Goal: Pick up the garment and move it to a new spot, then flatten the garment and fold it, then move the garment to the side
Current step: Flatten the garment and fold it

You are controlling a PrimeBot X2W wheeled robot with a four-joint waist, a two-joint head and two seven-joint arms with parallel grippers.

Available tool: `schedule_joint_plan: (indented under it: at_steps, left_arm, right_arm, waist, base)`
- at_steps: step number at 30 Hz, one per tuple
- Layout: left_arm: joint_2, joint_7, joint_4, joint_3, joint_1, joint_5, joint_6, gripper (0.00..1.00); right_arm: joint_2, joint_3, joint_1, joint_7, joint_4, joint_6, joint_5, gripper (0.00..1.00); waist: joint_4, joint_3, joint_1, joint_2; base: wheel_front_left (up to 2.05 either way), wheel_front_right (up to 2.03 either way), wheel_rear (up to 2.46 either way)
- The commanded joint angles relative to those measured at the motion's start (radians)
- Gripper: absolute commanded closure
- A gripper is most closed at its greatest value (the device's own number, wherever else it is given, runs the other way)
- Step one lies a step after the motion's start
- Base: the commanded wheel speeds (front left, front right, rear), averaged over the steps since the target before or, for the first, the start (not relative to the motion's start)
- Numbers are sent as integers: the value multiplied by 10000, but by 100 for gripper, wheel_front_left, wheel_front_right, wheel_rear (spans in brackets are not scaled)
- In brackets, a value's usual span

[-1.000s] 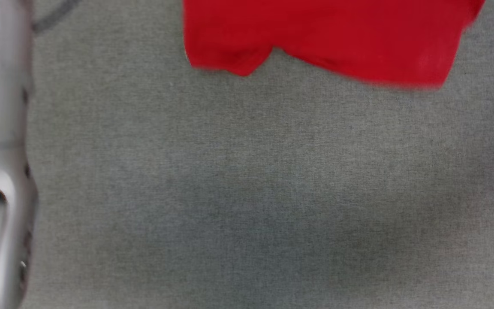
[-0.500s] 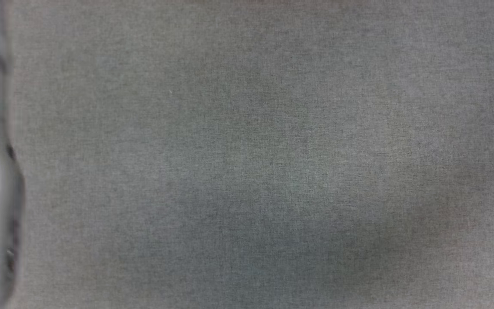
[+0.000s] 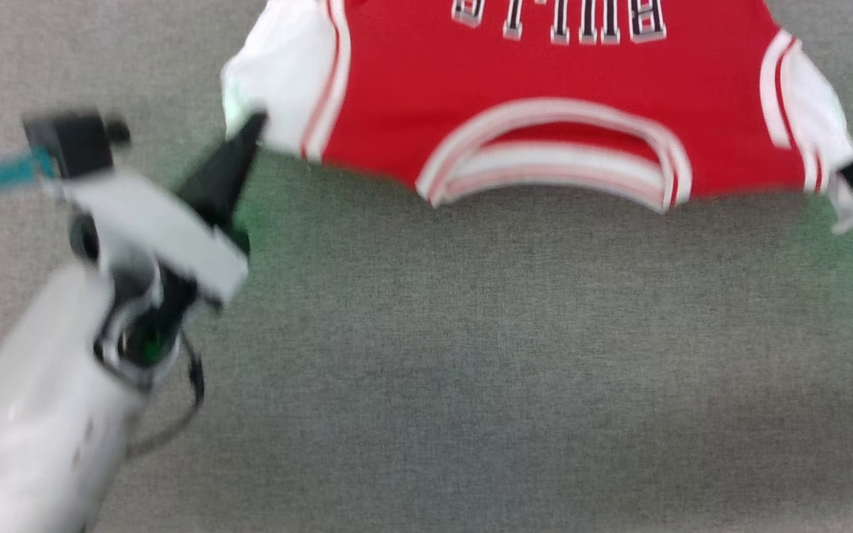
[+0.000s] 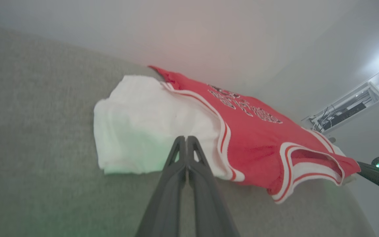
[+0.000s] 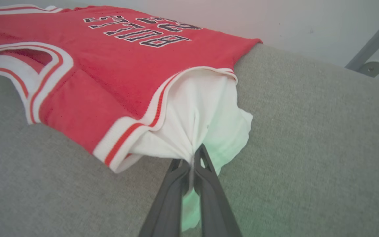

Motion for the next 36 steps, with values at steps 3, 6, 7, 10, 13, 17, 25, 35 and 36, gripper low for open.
schedule_joint_plan:
  at_steps: [3,6,7,10,13,17,25,35,36]
  left_arm:
    - [882,176,-1271,-402,1773,-627,-18,100]
    - [1467,283,-2100,-653,2881,-927,-18,100]
    - [1635,291,-2289,-685,3195,-1018,-18,100]
    - [1961,391,-2674,-812,3803,-1052,-17,100]
    - [2553,594,-3642,-1015,4968,-1248,172,100]
    - [3239,845,-4719,-1063,6100,-1713,455,100]
    - [4054,1115,-6382,-1110,7308,-2186,991,100]
    - [2674,1488,-5123,-1598,6333,-2408,548,100]
    - [2495,1520,-4792,-1670,6226,-2405,496,100]
  right_arm:
    - [-636,214,986,-4,-503,-18,101,100]
    - [-1015,329,1638,138,-970,-18,232,100]
    - [-1190,383,1834,213,-1142,-18,191,100]
    - [-1443,442,2226,363,-1518,-18,207,100]
    - [-2088,685,3061,875,-2320,-18,155,100]
    - [-2759,854,3870,1373,-3197,-18,380,100]
    - [-3454,579,4970,1486,-4128,-18,603,100]
    - [-2025,383,5159,2246,-3110,-19,-454,100]
    - [-1782,387,5142,2310,-2906,-19,-612,100]
  waist:
    - [8,-355,0,0]
    - [29,-575,0,0]
    - [48,-639,0,0]
    - [58,-740,0,0]
    - [88,-869,0,0]
    - [168,-901,0,0]
    - [270,-802,0,0]
    - [220,-822,0,0]
    - [206,-842,0,0]
  base:
    - [0,0,0]
    - [0,0,0]
    - [0,0,0]
    - [0,0,0]
    - [0,0,0]
    - [0,0,0]
    - [0,0,0]
    - [0,0,0]
    - [0,0,0]
